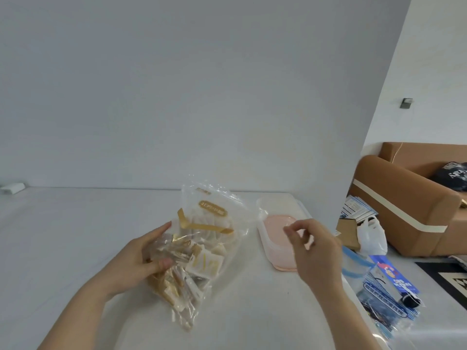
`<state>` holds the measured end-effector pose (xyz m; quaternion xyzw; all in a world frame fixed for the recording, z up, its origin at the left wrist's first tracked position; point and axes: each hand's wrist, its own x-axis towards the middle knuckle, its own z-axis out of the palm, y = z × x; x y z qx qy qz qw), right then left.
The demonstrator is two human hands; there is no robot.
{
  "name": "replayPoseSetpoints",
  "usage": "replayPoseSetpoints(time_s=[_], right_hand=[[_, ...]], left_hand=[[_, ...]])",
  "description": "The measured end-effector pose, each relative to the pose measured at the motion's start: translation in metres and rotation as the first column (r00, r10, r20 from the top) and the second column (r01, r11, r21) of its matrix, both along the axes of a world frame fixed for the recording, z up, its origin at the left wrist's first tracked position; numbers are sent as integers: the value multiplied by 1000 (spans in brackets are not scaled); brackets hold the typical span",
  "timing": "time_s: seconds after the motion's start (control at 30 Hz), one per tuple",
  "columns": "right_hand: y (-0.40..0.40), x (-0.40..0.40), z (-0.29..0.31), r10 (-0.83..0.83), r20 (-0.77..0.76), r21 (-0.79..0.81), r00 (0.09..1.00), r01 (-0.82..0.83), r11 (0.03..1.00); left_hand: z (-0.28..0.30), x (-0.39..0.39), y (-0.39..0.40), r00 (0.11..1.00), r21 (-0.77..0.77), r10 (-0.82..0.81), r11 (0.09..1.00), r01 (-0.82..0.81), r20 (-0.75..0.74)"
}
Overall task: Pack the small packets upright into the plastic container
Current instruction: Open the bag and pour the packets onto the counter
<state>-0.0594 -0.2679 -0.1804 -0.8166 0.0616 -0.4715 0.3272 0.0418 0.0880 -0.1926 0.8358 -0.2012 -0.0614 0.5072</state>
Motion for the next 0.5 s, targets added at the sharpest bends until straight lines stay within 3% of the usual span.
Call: replayPoseSetpoints(time_s=[0.07, 0.27, 0.4, 0.5], right_hand=[[8, 3, -6, 33, -1, -60, 999, -33, 998], [15, 0, -2, 38, 150, -36, 988, -33, 999], [19, -8, 5, 122, -105, 91, 987, -113, 990], [27, -14, 17, 323, -393, 305, 861, -210, 929]], left_hand=[[5, -4, -1, 999, 3, -44, 999, 44, -29], [17, -13, -3, 974, 83, -208, 973, 215, -92], [17, -8, -1, 969, 141, -235, 960, 244, -73], [16, -9, -7, 988, 131, -151, 980, 151, -16]])
